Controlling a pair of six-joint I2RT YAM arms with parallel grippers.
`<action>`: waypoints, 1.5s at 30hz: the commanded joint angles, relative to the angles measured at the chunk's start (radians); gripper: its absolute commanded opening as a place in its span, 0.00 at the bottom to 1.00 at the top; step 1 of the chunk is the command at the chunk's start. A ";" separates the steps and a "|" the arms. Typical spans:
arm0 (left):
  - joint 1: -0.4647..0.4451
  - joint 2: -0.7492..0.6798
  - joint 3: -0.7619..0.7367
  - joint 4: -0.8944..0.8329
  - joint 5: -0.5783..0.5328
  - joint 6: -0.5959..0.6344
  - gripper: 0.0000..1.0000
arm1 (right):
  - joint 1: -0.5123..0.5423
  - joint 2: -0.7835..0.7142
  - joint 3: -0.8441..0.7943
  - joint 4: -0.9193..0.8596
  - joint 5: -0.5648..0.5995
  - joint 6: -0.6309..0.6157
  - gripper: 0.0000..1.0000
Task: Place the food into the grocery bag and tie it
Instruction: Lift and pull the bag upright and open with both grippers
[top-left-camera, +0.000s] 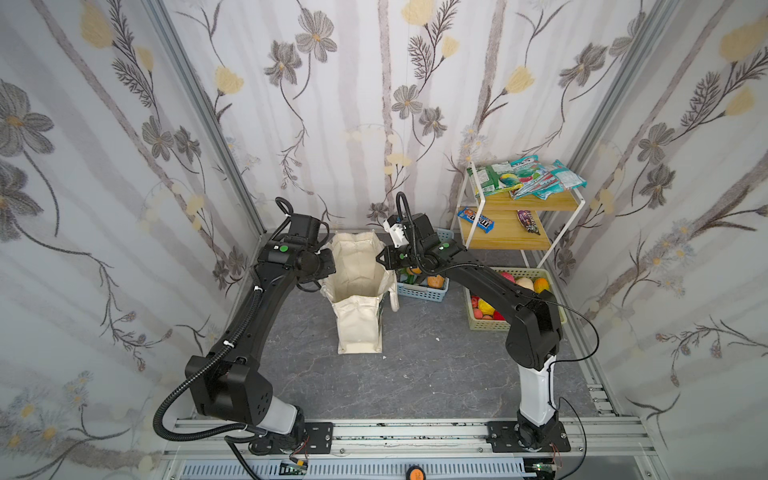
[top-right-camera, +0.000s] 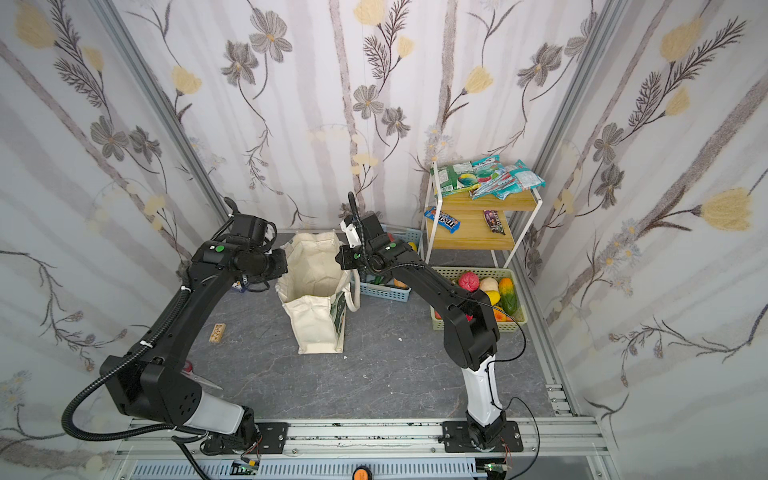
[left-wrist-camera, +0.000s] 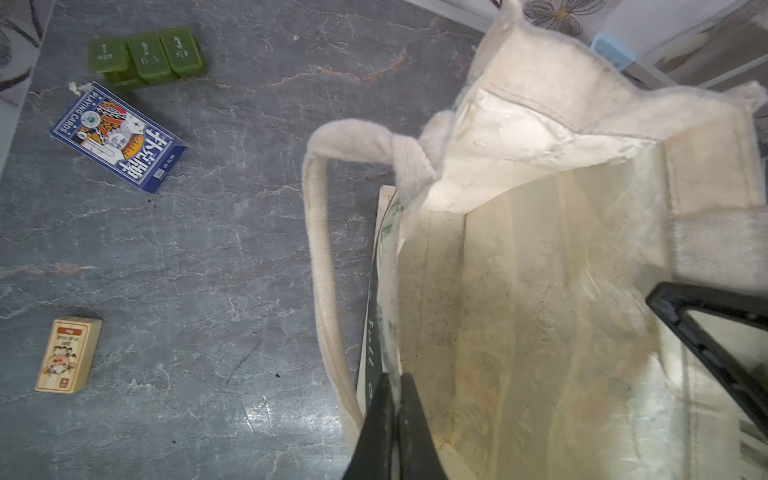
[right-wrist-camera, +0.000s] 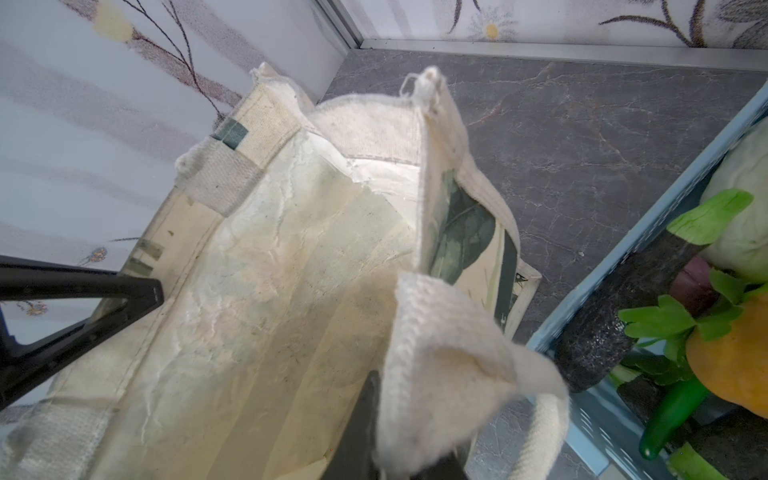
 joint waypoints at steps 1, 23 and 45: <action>-0.029 -0.029 -0.022 0.005 -0.011 -0.065 0.14 | -0.004 -0.017 0.003 -0.023 -0.020 -0.048 0.15; 0.032 0.109 0.134 -0.105 -0.128 0.057 0.60 | -0.013 -0.088 -0.083 -0.001 -0.043 -0.125 0.17; 0.059 0.104 0.040 0.025 -0.039 0.071 0.00 | -0.075 -0.317 -0.178 0.016 -0.026 -0.079 0.64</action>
